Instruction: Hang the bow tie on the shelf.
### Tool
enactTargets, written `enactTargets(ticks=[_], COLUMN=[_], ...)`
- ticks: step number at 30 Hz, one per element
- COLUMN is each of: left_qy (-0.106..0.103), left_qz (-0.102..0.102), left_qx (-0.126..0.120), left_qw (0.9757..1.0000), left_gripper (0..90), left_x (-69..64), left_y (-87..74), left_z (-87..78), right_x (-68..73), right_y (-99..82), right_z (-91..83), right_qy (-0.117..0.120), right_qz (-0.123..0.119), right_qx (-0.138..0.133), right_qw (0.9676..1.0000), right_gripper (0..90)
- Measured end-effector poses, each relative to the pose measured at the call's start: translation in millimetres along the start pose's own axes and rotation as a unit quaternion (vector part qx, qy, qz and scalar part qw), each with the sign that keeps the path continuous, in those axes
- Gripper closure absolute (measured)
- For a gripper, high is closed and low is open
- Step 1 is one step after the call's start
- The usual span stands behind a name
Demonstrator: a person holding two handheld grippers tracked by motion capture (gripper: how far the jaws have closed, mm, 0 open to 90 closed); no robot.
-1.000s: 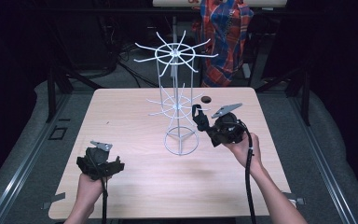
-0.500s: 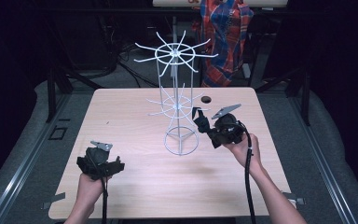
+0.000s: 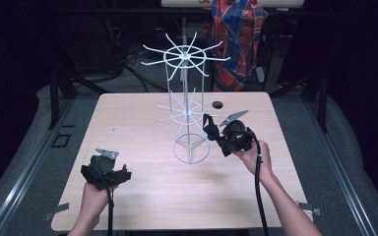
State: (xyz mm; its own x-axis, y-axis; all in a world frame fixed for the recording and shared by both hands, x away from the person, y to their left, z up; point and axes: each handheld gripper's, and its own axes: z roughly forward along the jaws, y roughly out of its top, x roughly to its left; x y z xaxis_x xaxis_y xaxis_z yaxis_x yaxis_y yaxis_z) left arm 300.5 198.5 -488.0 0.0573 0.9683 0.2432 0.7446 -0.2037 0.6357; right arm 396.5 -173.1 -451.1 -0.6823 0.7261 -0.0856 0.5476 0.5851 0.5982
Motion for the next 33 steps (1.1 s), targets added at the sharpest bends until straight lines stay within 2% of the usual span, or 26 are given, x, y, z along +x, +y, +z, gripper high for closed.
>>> enactTargets(ticks=[15,26,33], left_qy=[-0.001,-0.002,-0.002], left_qz=[0.0,0.0,0.0], left_qx=[-0.001,-0.003,-0.003], left_qw=[1.0,1.0,1.0], left_gripper=[15.7,15.7,15.7], left_x=[0.0,0.0,0.1], left_y=[-0.1,-0.1,0.0], left_z=[0.1,-0.4,-0.2], right_x=[-0.7,-3.6,-8.0], right_y=[1.6,-0.6,-2.8], right_z=[16.1,17.3,11.2], right_qy=[-0.011,-0.009,-0.004], right_qz=[-0.009,0.002,0.007], right_qx=[0.009,0.01,0.005], right_qw=[0.9999,0.9999,1.0], right_gripper=[69.1,55.1,45.9])
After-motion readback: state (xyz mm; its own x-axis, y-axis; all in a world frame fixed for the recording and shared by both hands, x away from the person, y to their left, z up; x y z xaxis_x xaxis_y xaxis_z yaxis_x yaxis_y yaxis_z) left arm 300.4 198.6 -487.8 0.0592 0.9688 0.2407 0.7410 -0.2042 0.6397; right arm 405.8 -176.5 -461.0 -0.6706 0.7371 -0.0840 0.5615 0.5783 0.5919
